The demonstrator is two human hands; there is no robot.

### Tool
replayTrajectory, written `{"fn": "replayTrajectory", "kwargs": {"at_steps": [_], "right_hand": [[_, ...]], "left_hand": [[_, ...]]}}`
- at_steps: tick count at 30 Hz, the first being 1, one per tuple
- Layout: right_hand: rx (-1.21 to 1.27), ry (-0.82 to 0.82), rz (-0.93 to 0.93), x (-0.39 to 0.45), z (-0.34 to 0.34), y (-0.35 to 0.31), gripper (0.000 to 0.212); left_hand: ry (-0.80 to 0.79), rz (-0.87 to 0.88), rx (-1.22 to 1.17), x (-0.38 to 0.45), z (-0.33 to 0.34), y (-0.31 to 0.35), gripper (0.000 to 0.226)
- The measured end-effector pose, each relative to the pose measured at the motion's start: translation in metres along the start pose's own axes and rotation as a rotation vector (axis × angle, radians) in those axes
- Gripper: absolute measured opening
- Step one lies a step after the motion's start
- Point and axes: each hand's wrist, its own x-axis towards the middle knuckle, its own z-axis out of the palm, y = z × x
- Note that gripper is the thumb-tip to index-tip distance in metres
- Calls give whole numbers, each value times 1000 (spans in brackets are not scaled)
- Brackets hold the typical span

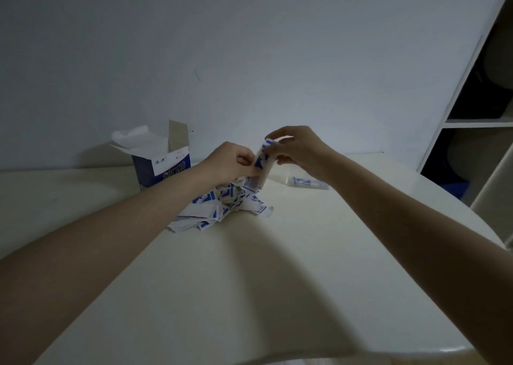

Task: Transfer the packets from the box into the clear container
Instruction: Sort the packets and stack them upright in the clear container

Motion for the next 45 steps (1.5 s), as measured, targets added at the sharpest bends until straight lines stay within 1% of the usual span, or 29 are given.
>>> {"fn": "replayTrajectory", "kwargs": {"at_steps": [1, 2, 3, 4, 6, 8, 9, 11, 12, 14, 16, 19, 23, 25, 28, 29, 30, 31, 33, 35, 37, 39, 40, 42, 43, 44, 45], "right_hand": [[109, -18, 29, -1, 4, 3, 18], [168, -52, 64, -3, 9, 6, 13], [183, -82, 98, -3, 14, 9, 12], [171, -89, 120, -3, 20, 13, 14], [121, -33, 99, 2, 31, 17, 15], [27, 12, 39, 8, 37, 16, 4], [-38, -6, 29, 12, 40, 16, 7], [-128, -109, 60, 15, 45, 15, 8], [-152, -171, 68, 14, 48, 15, 9], [-190, -276, 47, 12, 58, 15, 13], [-243, -321, 30, 11, 68, 15, 14], [-350, -330, 28, 14, 78, 18, 11], [-378, -278, 53, 16, 71, 21, 22], [-368, -206, 59, 16, 62, 23, 19], [-288, -114, 90, 16, 46, 26, 10], [-258, -91, 97, 17, 42, 27, 7], [-228, -71, 100, 18, 37, 28, 9], [-197, -62, 105, 18, 34, 29, 16], [-116, -71, 125, 16, 31, 30, 25], [-71, -108, 135, 13, 31, 30, 25], [-33, -158, 132, 10, 34, 27, 25], [51, -206, 127, 8, 36, 22, 26], [83, -239, 126, 6, 37, 20, 25], [105, -330, 134, 3, 42, 15, 23], [95, -357, 142, 2, 45, 14, 21], [67, -353, 147, 3, 49, 14, 20], [-11, -313, 138, 3, 52, 14, 20]], "left_hand": [[34, -14, -58, -1, 0, -1, 9], [68, -32, -100, -2, -1, -2, 7], [99, -39, -95, -2, -2, -4, 8], [114, -28, -28, -3, -4, -7, 10], [98, -2, 170, -5, -12, -12, 15], [0, -53, 323, -9, -26, -17, 18], [-80, -104, 403, -14, -36, -23, 25], [-265, -185, 585, -24, -50, -32, 43], [-330, -209, 647, -30, -55, -38, 47], [-400, -231, 691, -39, -55, -49, 43], [-372, -205, 687, -42, -50, -59, 36], [-212, -117, 698, -39, -43, -66, 29], [-98, -41, 601, -28, -33, -68, 26], [-52, -30, 494, -21, -28, -65, 27], [-16, -68, 243, -14, -28, -56, 28], [-17, -82, 176, -11, -28, -54, 22], [-20, -102, 120, -10, -28, -51, 13], [-19, -126, 66, -10, -28, -49, 11], [-2, -175, 25, -9, -28, -47, 2], [18, -223, -1, -10, -27, -48, 6], [23, -247, -133, -11, -28, -48, 6], [29, -241, -241, -12, -28, -48, 6], [34, -235, -258, -12, -28, -47, 5], [45, -216, -282, -12, -26, -44, 14], [42, -200, -291, -12, -24, -42, 13], [30, -180, -292, -12, -22, -39, 8], [18, -140, -245, -12, -19, -37, 7]]}}
